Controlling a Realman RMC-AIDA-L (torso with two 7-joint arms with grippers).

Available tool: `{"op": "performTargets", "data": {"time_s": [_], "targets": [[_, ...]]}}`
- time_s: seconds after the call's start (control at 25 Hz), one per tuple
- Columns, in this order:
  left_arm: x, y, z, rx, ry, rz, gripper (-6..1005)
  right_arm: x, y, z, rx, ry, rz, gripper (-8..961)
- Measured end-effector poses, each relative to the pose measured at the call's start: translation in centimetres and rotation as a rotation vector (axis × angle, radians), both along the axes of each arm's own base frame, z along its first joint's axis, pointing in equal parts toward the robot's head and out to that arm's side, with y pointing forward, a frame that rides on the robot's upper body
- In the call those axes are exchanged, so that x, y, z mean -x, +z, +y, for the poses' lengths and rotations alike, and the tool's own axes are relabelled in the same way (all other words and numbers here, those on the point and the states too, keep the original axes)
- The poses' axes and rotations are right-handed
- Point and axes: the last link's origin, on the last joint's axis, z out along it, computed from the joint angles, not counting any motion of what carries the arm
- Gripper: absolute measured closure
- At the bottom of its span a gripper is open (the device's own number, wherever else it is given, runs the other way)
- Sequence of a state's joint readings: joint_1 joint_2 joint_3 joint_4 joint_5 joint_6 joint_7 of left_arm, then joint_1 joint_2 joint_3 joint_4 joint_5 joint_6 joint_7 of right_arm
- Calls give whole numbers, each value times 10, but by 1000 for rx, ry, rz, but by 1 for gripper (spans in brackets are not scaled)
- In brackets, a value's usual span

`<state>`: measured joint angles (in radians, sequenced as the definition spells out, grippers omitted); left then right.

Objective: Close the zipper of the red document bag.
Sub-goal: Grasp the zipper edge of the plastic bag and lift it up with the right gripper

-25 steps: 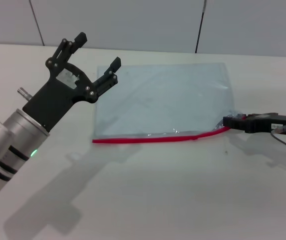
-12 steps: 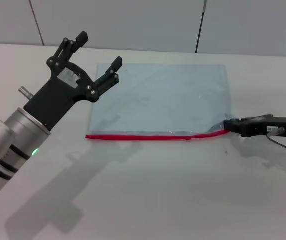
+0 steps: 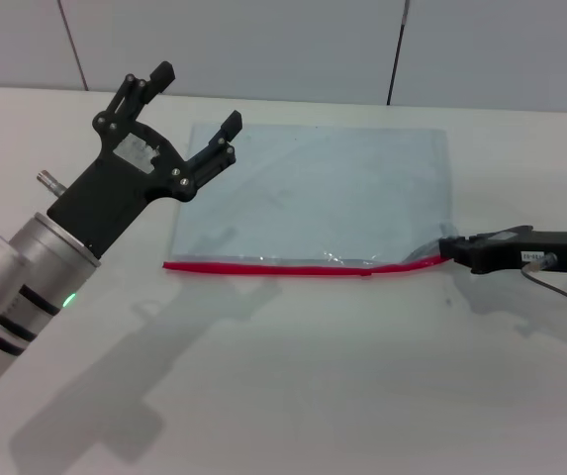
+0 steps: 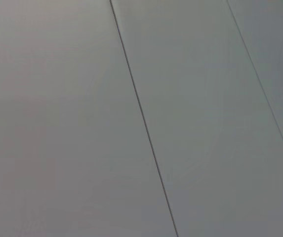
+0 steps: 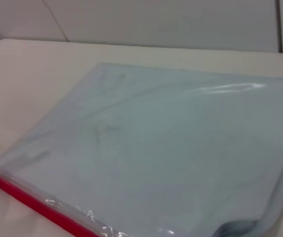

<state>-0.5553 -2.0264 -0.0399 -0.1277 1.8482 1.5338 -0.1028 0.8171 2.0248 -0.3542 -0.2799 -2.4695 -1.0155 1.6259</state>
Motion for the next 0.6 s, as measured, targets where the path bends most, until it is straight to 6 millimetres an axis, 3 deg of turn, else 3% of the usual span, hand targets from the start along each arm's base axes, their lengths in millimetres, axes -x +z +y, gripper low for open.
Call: {"op": "performTargets", "data": {"time_s": [0.6], "targets": [[1,0,0,-1,1,1,131,12,-3,-1,3,74,52,927]]}}
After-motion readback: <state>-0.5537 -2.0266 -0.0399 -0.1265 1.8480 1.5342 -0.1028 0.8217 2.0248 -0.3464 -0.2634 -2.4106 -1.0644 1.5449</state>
